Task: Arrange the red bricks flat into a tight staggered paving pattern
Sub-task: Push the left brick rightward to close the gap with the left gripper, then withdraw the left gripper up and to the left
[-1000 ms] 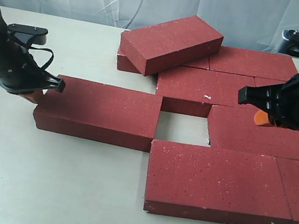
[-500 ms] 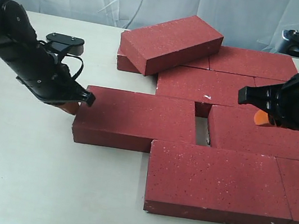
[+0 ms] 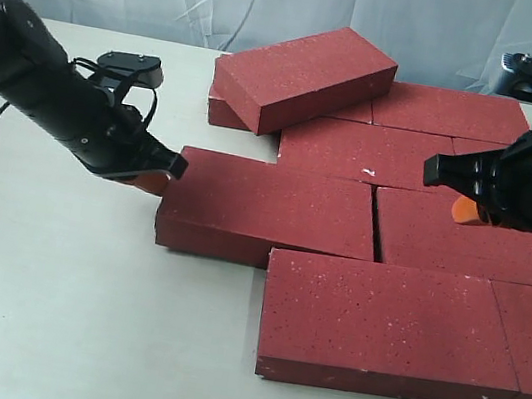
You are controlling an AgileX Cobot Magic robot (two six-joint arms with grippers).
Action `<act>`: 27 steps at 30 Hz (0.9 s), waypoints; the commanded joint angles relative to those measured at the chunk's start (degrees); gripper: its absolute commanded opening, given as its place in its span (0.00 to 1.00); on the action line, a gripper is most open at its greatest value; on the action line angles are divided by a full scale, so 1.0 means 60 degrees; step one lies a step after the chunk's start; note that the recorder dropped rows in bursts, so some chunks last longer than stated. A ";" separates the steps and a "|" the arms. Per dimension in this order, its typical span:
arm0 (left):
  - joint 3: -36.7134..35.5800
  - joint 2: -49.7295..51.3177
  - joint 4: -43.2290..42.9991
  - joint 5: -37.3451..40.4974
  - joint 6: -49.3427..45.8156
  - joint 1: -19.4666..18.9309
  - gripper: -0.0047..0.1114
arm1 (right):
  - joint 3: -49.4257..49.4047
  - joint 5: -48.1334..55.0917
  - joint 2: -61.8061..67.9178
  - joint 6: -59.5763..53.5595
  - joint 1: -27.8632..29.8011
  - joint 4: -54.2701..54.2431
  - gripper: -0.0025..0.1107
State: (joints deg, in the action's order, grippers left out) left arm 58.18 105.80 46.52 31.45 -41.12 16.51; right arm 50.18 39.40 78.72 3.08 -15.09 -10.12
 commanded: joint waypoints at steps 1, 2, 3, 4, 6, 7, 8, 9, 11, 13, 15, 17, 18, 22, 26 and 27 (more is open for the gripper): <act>-0.0006 0.0007 0.0248 -0.0015 -0.0046 0.0259 0.04 | -0.0033 -0.0097 -0.0038 -0.0080 0.0047 0.0030 0.02; -0.0006 0.0045 0.0228 -0.0015 -0.0046 0.0308 0.04 | -0.0033 -0.0097 -0.0038 -0.0080 0.0047 0.0030 0.02; -0.0006 0.0122 0.0230 -0.0015 -0.0046 0.0348 0.04 | -0.0033 -0.0097 -0.0038 -0.0080 0.0047 0.0030 0.02; -0.0006 0.0172 0.0230 0.0001 -0.0046 0.0376 0.04 | -0.0033 -0.0097 -0.0038 -0.0080 0.0047 0.0030 0.02; -0.0006 0.0395 0.0313 0.0025 -0.0046 0.0434 0.04 | -0.0033 -0.0097 -0.0038 -0.0080 0.0047 0.0030 0.02; -0.0006 0.0483 0.0336 0.0025 -0.0046 0.0490 0.04 | -0.0033 -0.0097 -0.0038 -0.0080 0.0047 0.0030 0.02; -0.0006 0.0550 0.0358 0.0025 -0.0046 0.0523 0.04 | -0.0033 -0.0097 -0.0038 -0.0080 0.0047 0.0030 0.02; -0.0006 0.0626 0.0358 0.0025 -0.0046 0.0541 0.04 | -0.0033 -0.0097 -0.0038 -0.0102 0.0047 0.0030 0.02; -0.0006 0.0649 0.0314 0.0025 -0.0046 0.0563 0.04 | -0.0033 -0.0097 -0.0038 -0.0101 0.0047 0.0010 0.02; -0.0006 0.0649 0.0314 0.0025 -0.0046 0.0563 0.04 | -0.0033 -0.0097 -0.0038 -0.0120 0.0047 -0.0007 0.02; -0.0006 0.0649 0.0294 -0.0066 -0.0046 0.0563 0.04 | -0.0033 -0.0097 -0.0038 -0.0120 0.0047 -0.0007 0.02; -0.0006 0.0649 0.0164 -0.0182 -0.0046 0.0563 0.04 | -0.0033 -0.0097 -0.0038 -0.0120 0.0047 -0.0007 0.02; -0.0006 0.0649 0.0105 -0.0203 -0.0046 0.0545 0.04 | -0.0033 -0.0097 -0.0038 -0.0120 0.0047 -0.0007 0.02; -0.0006 0.0649 -0.0036 -0.0184 0.0036 0.0485 0.04 | -0.0033 -0.0097 -0.0038 -0.0120 0.0047 -0.0007 0.02; -0.0006 0.0630 -0.0475 -0.0150 0.0326 0.0485 0.04 | -0.0033 -0.0097 -0.0038 -0.0137 0.0047 -0.0041 0.02; -0.0006 0.0630 -0.0723 -0.0211 0.0442 0.0485 0.04 | -0.0033 -0.0097 -0.0038 -0.0137 0.0047 -0.0041 0.02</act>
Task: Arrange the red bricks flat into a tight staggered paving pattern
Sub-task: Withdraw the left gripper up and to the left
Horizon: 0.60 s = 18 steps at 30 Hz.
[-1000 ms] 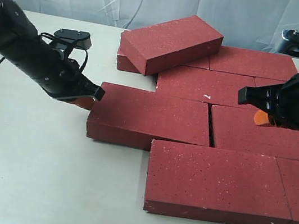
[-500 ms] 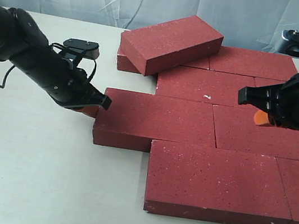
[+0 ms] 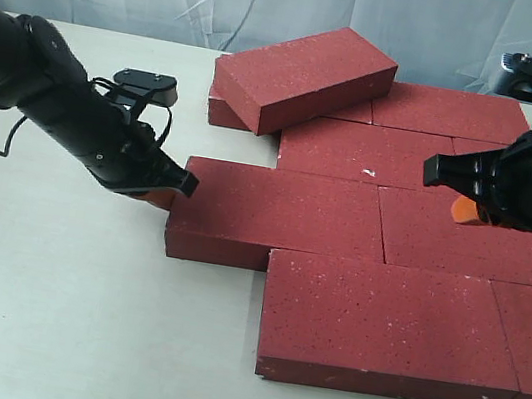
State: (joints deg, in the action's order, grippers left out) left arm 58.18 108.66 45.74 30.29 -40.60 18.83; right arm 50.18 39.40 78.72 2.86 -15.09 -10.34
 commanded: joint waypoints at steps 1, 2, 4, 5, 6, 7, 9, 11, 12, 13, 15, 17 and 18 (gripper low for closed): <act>-0.0006 0.0153 -0.0877 -0.0054 0.0476 0.0057 0.04 | -0.0033 -0.0097 -0.0038 -0.0118 0.0047 -0.0005 0.02; -0.0006 0.0153 -0.1140 -0.0056 0.0644 0.0026 0.04 | -0.0033 -0.0097 -0.0038 -0.0118 0.0047 -0.0005 0.02; -0.0006 0.0127 -0.1695 -0.0071 0.1282 -0.0091 0.04 | -0.0033 -0.0097 -0.0038 -0.0118 0.0047 -0.0005 0.02; -0.0006 0.0113 -0.1875 -0.0071 0.1548 -0.0179 0.04 | -0.0033 -0.0097 -0.0038 -0.0118 0.0047 -0.0005 0.02; -0.0006 0.0093 -0.1938 -0.0071 0.1666 -0.0287 0.04 | -0.0033 -0.0097 -0.0038 -0.0139 0.0047 -0.0005 0.02; -0.0006 0.0048 -0.1960 -0.0026 0.1713 -0.0358 0.04 | -0.0033 -0.0097 -0.0038 -0.0139 0.0047 -0.0005 0.02; -0.0006 -0.0106 -0.1976 0.0101 0.1713 -0.0525 0.04 | -0.0033 -0.0097 -0.0038 -0.0139 0.0047 -0.0005 0.02; -0.0006 -0.0268 -0.1996 0.0210 0.1737 -0.0656 0.04 | -0.0033 -0.0116 -0.0038 -0.0140 0.0047 -0.0005 0.02; -0.0006 -0.0417 -0.1996 0.0307 0.1783 -0.0758 0.04 | -0.0033 -0.0134 -0.0038 -0.0140 0.0047 -0.0005 0.02; -0.0006 -0.0521 -0.2017 0.0365 0.1836 -0.0807 0.04 | -0.0033 -0.0134 -0.0038 -0.0140 0.0047 -0.0005 0.02; -0.0006 -0.0810 -0.2161 0.0530 0.2004 -0.0938 0.04 | -0.0033 -0.0158 -0.0038 -0.0140 0.0047 -0.0005 0.02; -0.0006 -0.1103 -0.2179 0.0713 0.2143 -0.1028 0.04 | -0.0033 -0.0174 -0.0038 -0.0140 0.0047 -0.0005 0.02; -0.0006 -0.1254 -0.2207 0.0781 0.2381 -0.1068 0.04 | -0.0033 -0.0174 -0.0038 -0.0140 0.0047 -0.0005 0.02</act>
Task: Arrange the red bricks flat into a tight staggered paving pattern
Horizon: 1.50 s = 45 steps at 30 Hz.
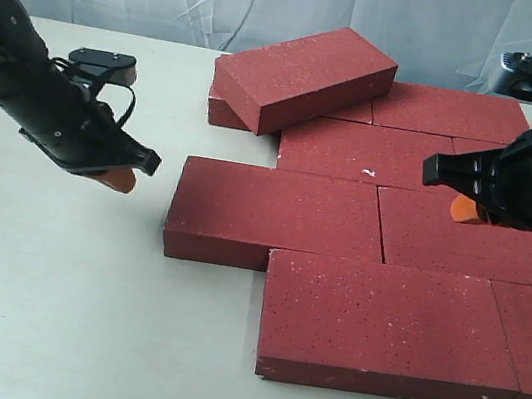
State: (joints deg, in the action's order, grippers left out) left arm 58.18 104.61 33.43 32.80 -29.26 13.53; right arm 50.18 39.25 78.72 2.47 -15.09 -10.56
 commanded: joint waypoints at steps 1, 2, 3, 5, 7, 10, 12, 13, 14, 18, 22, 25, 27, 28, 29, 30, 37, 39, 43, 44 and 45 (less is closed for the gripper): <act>-0.0006 -0.0708 -0.0229 0.0427 0.0640 -0.0227 0.04 | -0.0033 -0.0168 -0.0038 -0.0075 0.0047 0.0032 0.02; -0.0006 -0.0871 -0.0387 0.0470 0.0724 -0.0232 0.04 | -0.0033 -0.0168 -0.0038 -0.0075 0.0047 0.0032 0.02; -0.0006 -0.1042 -0.0613 0.0498 0.0910 -0.0232 0.04 | -0.0033 -0.0168 -0.0038 -0.0075 0.0047 0.0032 0.02; -0.0006 -0.1353 -0.1012 0.0506 0.1327 -0.0232 0.04 | -0.0033 -0.0169 -0.0038 -0.0075 0.0047 -0.0008 0.02; -0.0006 -0.1744 -0.1608 0.0506 0.1851 -0.0232 0.04 | -0.0033 -0.0169 -0.0038 -0.0075 0.0047 -0.0008 0.02; -0.0006 -0.2398 -0.2596 0.0405 0.2650 -0.0212 0.04 | -0.0033 -0.0169 -0.0038 -0.0075 0.0047 -0.0008 0.02; -0.0006 -0.2803 -0.3062 0.0294 0.3071 -0.0212 0.04 | -0.0033 -0.0169 -0.0038 -0.0075 0.0047 -0.0008 0.02; -0.0006 -0.3005 -0.3162 0.0271 0.3090 -0.0212 0.04 | -0.0033 -0.0169 -0.0038 -0.0075 0.0047 0.0014 0.02; -0.0006 -0.3150 -0.3189 0.0271 0.3090 -0.0212 0.04 | -0.0033 -0.0169 -0.0038 -0.0075 0.0047 0.0057 0.02; -0.0006 -0.3653 -0.3184 0.0271 0.3027 -0.0212 0.04 | -0.0033 -0.0072 -0.0038 -0.0075 0.0047 0.0379 0.02; -0.0006 -0.3752 -0.3168 0.0271 0.3027 -0.0212 0.04 | -0.0033 -0.0072 -0.0038 -0.0075 0.0047 0.0575 0.02; -0.0006 -0.3752 -0.3168 0.0342 0.3027 -0.0212 0.04 | -0.0033 -0.0072 -0.0038 -0.0075 0.0047 0.0681 0.02; -0.0006 -0.3752 -0.3168 0.0344 0.3027 -0.0212 0.04 | -0.0033 -0.0072 -0.0038 -0.0193 0.0047 0.0681 0.02; -0.0006 -0.3752 -0.3168 0.0344 0.3027 -0.0212 0.04 | -0.0033 -0.0072 -0.0038 -0.0268 0.0047 0.0681 0.02; -0.0006 -0.3752 -0.3148 0.0343 0.3027 -0.0212 0.04 | -0.0033 -0.0072 -0.0017 -0.0294 0.0047 0.0681 0.02; -0.0006 -0.3752 -0.3147 0.0324 0.3027 -0.0212 0.04 | -0.0033 -0.0108 -0.0016 -0.0291 0.0047 0.0681 0.02; -0.0006 -0.3752 -0.3070 -0.0260 0.3027 -0.0212 0.04 | 0.0004 -0.0280 0.0403 -0.0291 0.0047 0.0586 0.02; -0.0006 -0.3752 -0.3070 -0.0641 0.3027 -0.0212 0.04 | 0.0132 0.0007 0.0597 -0.0291 0.0047 0.0579 0.02; -0.0006 -0.3752 -0.3088 -0.1380 0.3027 -0.0212 0.04 | 0.0509 0.0245 0.1001 -0.0291 0.0047 0.0630 0.02; -0.0006 -0.3752 -0.3088 -0.1435 0.3027 -0.0212 0.04 | 0.0628 0.0245 0.1098 -0.0298 0.0047 0.0630 0.02; -0.0006 -0.3752 -0.3088 -0.1441 0.3027 -0.0231 0.04 | 0.0734 0.0245 0.1161 -0.0314 0.0047 0.0630 0.02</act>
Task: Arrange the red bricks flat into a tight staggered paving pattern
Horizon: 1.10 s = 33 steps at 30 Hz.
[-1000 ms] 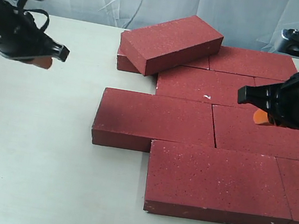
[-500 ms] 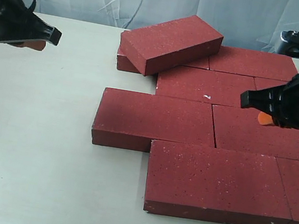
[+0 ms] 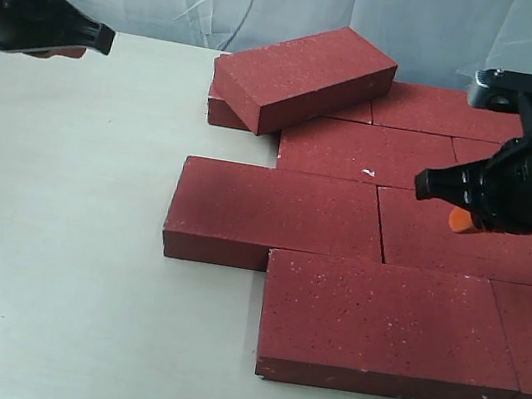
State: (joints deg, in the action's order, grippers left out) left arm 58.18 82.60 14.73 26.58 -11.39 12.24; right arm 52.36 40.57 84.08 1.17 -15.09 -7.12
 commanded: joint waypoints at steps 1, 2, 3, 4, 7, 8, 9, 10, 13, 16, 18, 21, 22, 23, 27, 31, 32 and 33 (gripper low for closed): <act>-0.0006 -0.0066 0.0028 -0.0423 0.0050 -0.0014 0.04 | 0.0491 0.0025 0.0340 -0.0119 0.0047 0.0057 0.02; -0.0006 0.0013 0.0009 -0.0431 0.0050 -0.0014 0.04 | 0.0619 0.0025 0.0429 -0.0119 0.0047 0.0057 0.02; -0.0006 0.0092 -0.0012 -0.0431 0.0050 -0.0014 0.04 | 0.0746 0.0025 0.0498 -0.0139 0.0047 0.0057 0.02; 0.0012 0.0206 -0.0055 -0.0431 0.0050 -0.0014 0.04 | 0.0879 0.0025 0.0602 -0.0195 0.0047 0.0057 0.02; 0.0083 0.0578 -0.0039 -0.0459 0.0050 -0.0178 0.04 | 0.1192 0.0025 0.0855 -0.0195 0.0047 0.0039 0.02; 0.0095 0.0666 -0.0019 -0.0459 0.0087 -0.0243 0.04 | 0.1261 -0.0002 0.0954 -0.0195 0.0047 0.0039 0.02; 0.0119 0.0739 0.0021 -0.0515 0.0135 -0.0337 0.04 | 0.1334 -0.0034 0.1045 -0.0195 0.0047 0.0039 0.02; 0.0124 0.0858 0.0146 -0.0578 0.0157 -0.0430 0.04 | 0.1443 -0.0034 0.1186 -0.0195 0.0047 0.0039 0.02; 0.0140 0.1192 0.0402 -0.0749 0.0157 -0.0797 0.04 | 0.1804 -0.0100 0.1622 -0.0248 0.0047 -0.0002 0.02; 0.0144 0.1513 0.0476 -0.0770 0.0157 -0.0999 0.04 | 0.2345 -0.0243 0.2212 -0.0248 0.0047 -0.0002 0.02; 0.0289 0.1720 0.0476 -0.0694 0.0157 -0.0999 0.04 | 0.2735 -0.0330 0.2522 -0.0266 0.0047 -0.0062 0.02; 0.0668 0.2191 0.0476 -0.0608 0.0157 -0.0999 0.04 | 0.3396 -0.0394 0.2959 -0.0266 0.0047 -0.0184 0.02; 0.0823 0.2351 0.0476 -0.0529 0.0119 -0.0999 0.04 | 0.3599 -0.0394 0.3107 -0.0266 0.0047 -0.0184 0.02; 0.0997 0.2534 0.0476 -0.0451 0.0120 -0.0999 0.04 | 0.3785 -0.0394 0.3283 -0.0281 0.0047 -0.0184 0.02; 0.1330 0.3130 0.0476 -0.0438 0.0120 -0.0999 0.04 | 0.4492 -0.0330 0.3818 -0.0281 0.0047 -0.0184 0.02; 0.1585 0.3521 0.0636 -0.0348 0.0120 -0.0999 0.04 | 0.5103 -0.0311 0.4179 -0.0281 0.0047 -0.0184 0.02; 0.1667 0.3644 0.0737 -0.0282 0.0120 -0.0999 0.04 | 0.5296 -0.0311 0.4280 -0.0281 0.0047 -0.0184 0.02; 0.1713 0.3748 0.0858 -0.0282 0.0120 -0.0999 0.04 | 0.5452 -0.0311 0.4374 -0.0281 0.0047 -0.0184 0.02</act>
State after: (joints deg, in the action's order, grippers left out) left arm 67.32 103.47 18.14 24.49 -10.72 6.34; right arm 82.64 38.61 108.93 0.00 -15.09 -8.33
